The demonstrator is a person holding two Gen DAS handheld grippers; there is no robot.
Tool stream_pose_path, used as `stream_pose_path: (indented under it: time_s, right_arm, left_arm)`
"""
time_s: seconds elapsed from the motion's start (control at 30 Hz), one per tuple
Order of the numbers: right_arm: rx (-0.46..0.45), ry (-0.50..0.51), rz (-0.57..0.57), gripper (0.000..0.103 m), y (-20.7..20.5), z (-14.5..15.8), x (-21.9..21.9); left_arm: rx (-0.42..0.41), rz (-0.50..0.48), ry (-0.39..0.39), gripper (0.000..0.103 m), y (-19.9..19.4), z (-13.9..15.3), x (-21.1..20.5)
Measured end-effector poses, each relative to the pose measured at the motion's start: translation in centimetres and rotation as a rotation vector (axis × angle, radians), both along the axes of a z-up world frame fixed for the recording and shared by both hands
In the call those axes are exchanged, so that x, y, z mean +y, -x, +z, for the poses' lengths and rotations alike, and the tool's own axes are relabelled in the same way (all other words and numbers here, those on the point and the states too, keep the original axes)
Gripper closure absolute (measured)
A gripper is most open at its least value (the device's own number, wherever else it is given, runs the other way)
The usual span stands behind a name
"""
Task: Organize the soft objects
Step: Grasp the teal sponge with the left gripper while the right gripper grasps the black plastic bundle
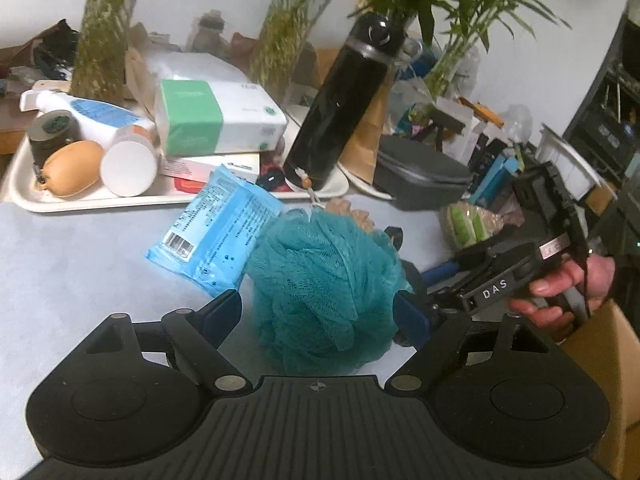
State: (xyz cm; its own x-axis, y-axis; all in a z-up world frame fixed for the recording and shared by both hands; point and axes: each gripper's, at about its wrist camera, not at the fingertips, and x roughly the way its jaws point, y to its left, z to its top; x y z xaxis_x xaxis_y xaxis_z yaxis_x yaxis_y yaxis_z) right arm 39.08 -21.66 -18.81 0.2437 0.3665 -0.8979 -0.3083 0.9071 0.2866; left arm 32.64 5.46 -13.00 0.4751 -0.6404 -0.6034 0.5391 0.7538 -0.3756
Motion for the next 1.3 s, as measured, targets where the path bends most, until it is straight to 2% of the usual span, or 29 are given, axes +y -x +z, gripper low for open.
stream_pose_path:
  time_s: [0.13, 0.2, 0.3, 0.43, 0.67, 0.7, 0.73, 0.83, 0.9, 1.03, 1.3]
  right_arm:
    - [-0.020, 0.100, 0.054, 0.039, 0.1, 1.1, 0.2]
    - [-0.038, 0.182, 0.076, 0.042, 0.4, 1.6, 0.0]
    - [-0.061, 0.271, 0.084, 0.040, 0.7, 1.8, -0.3]
    - [-0.038, 0.214, -0.016, 0.034, 0.2, 1.4, -1.6]
    - [-0.026, 0.189, -0.138, 0.036, -0.5, 0.1, -2.2]
    - [-0.028, 0.186, -0.152, 0.044, -0.5, 0.1, -2.3]
    - [-0.037, 0.191, -0.159, 0.053, -0.4, 0.2, -2.3]
    - [-0.058, 0.207, -0.140, 0.056, -0.1, 0.2, -2.1]
    - [-0.069, 0.213, -0.133, 0.056, 0.1, 0.1, -2.0]
    - [-0.103, 0.219, -0.143, 0.057, 0.3, 0.6, -2.1]
    - [-0.164, 0.203, -0.165, 0.057, 0.9, 3.0, -2.9]
  left_arm:
    - [0.011, -0.030, -0.025, 0.020, -0.7, -1.1, -0.8]
    - [0.023, -0.037, -0.026, 0.020, -1.0, -1.5, -1.0]
    - [0.029, -0.060, -0.024, 0.020, -1.4, -1.7, -1.6]
    - [0.034, -0.067, -0.017, 0.020, -1.7, -2.1, -2.2]
    - [0.026, -0.078, -0.001, 0.020, -2.0, -3.0, -2.8]
    - [0.025, -0.075, 0.004, 0.023, -2.0, -3.1, -2.8]
    - [0.021, -0.072, 0.007, 0.032, -2.0, -3.1, -2.8]
    - [0.006, -0.067, 0.004, 0.052, -1.8, -2.7, -2.8]
    - [0.004, -0.059, 0.009, 0.061, -1.8, -2.5, -2.7]
    - [0.005, -0.049, 0.016, 0.071, -1.9, -2.3, -2.3]
    - [-0.026, -0.024, -0.017, 0.076, -1.1, -1.3, -1.6]
